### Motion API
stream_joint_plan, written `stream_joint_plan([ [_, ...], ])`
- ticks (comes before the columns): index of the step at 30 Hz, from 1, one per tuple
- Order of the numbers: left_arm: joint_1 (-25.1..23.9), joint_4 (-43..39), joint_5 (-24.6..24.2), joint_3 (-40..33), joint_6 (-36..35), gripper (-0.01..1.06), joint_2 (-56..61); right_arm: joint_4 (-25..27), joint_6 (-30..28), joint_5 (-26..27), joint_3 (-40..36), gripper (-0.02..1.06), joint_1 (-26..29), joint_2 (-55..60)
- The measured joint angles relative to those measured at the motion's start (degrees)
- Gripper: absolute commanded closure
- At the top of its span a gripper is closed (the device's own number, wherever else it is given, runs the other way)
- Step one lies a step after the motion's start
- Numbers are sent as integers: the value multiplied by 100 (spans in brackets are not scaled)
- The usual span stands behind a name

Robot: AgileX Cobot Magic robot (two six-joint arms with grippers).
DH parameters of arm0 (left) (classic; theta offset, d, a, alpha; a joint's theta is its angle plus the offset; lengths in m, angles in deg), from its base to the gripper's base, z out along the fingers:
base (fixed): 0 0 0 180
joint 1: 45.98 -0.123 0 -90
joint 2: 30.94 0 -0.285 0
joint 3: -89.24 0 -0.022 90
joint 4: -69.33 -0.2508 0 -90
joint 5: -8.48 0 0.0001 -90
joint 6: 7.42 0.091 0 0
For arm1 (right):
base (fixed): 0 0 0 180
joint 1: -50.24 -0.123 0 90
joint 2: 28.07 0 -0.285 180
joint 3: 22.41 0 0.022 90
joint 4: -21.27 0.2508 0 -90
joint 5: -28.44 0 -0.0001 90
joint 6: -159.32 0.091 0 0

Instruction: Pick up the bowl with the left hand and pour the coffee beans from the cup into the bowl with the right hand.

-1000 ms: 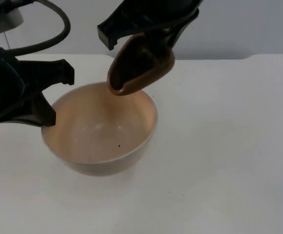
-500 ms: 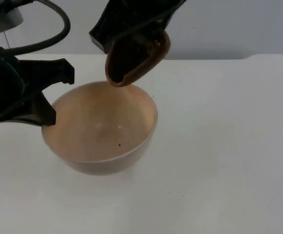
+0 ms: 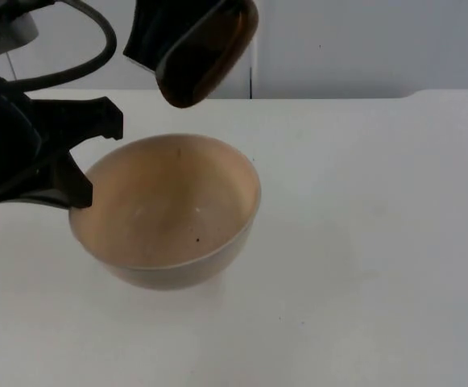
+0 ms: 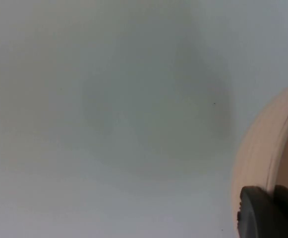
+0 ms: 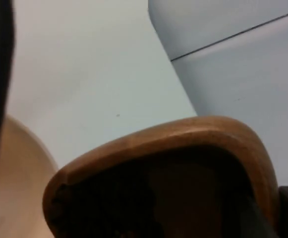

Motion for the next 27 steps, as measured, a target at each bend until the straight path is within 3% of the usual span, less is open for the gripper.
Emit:
stream_joint_plan([
  [10,0,0,0,0,0,105,0,-927,-457,-12,0,104,-381,0],
  [22,0,0,0,0,0,105,0,-1683,-931,-12,0,104,-751,0],
  [27,0,0,0,0,0,105,0,-1779,-1132,-12,0,104,-776,0],
])
